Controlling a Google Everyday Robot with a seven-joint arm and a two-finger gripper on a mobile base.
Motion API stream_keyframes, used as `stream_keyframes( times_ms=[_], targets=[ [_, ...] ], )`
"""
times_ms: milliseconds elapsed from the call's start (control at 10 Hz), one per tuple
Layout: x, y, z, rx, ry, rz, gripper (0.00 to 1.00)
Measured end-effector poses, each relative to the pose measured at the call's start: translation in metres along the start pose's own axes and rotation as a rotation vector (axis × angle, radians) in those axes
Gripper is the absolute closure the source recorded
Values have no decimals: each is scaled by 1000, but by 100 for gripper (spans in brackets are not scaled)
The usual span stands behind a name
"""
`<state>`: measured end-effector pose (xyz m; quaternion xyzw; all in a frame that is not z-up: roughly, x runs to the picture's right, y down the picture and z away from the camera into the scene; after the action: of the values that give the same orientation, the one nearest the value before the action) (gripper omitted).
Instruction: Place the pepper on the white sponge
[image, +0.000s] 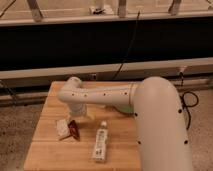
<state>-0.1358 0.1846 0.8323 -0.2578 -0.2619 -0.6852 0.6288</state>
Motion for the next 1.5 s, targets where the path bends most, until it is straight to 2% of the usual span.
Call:
stream_keyframes(
  times_ms=[700,1000,1100,1500],
  targets=[
    [0,-2,20,-1,-42,-6,20],
    [-5,-8,22,-7,-54,-27,42],
    [-7,-12,20,-8,-55,-35,55],
    [-13,-19,7,-16,-52,-52,94]
  ],
)
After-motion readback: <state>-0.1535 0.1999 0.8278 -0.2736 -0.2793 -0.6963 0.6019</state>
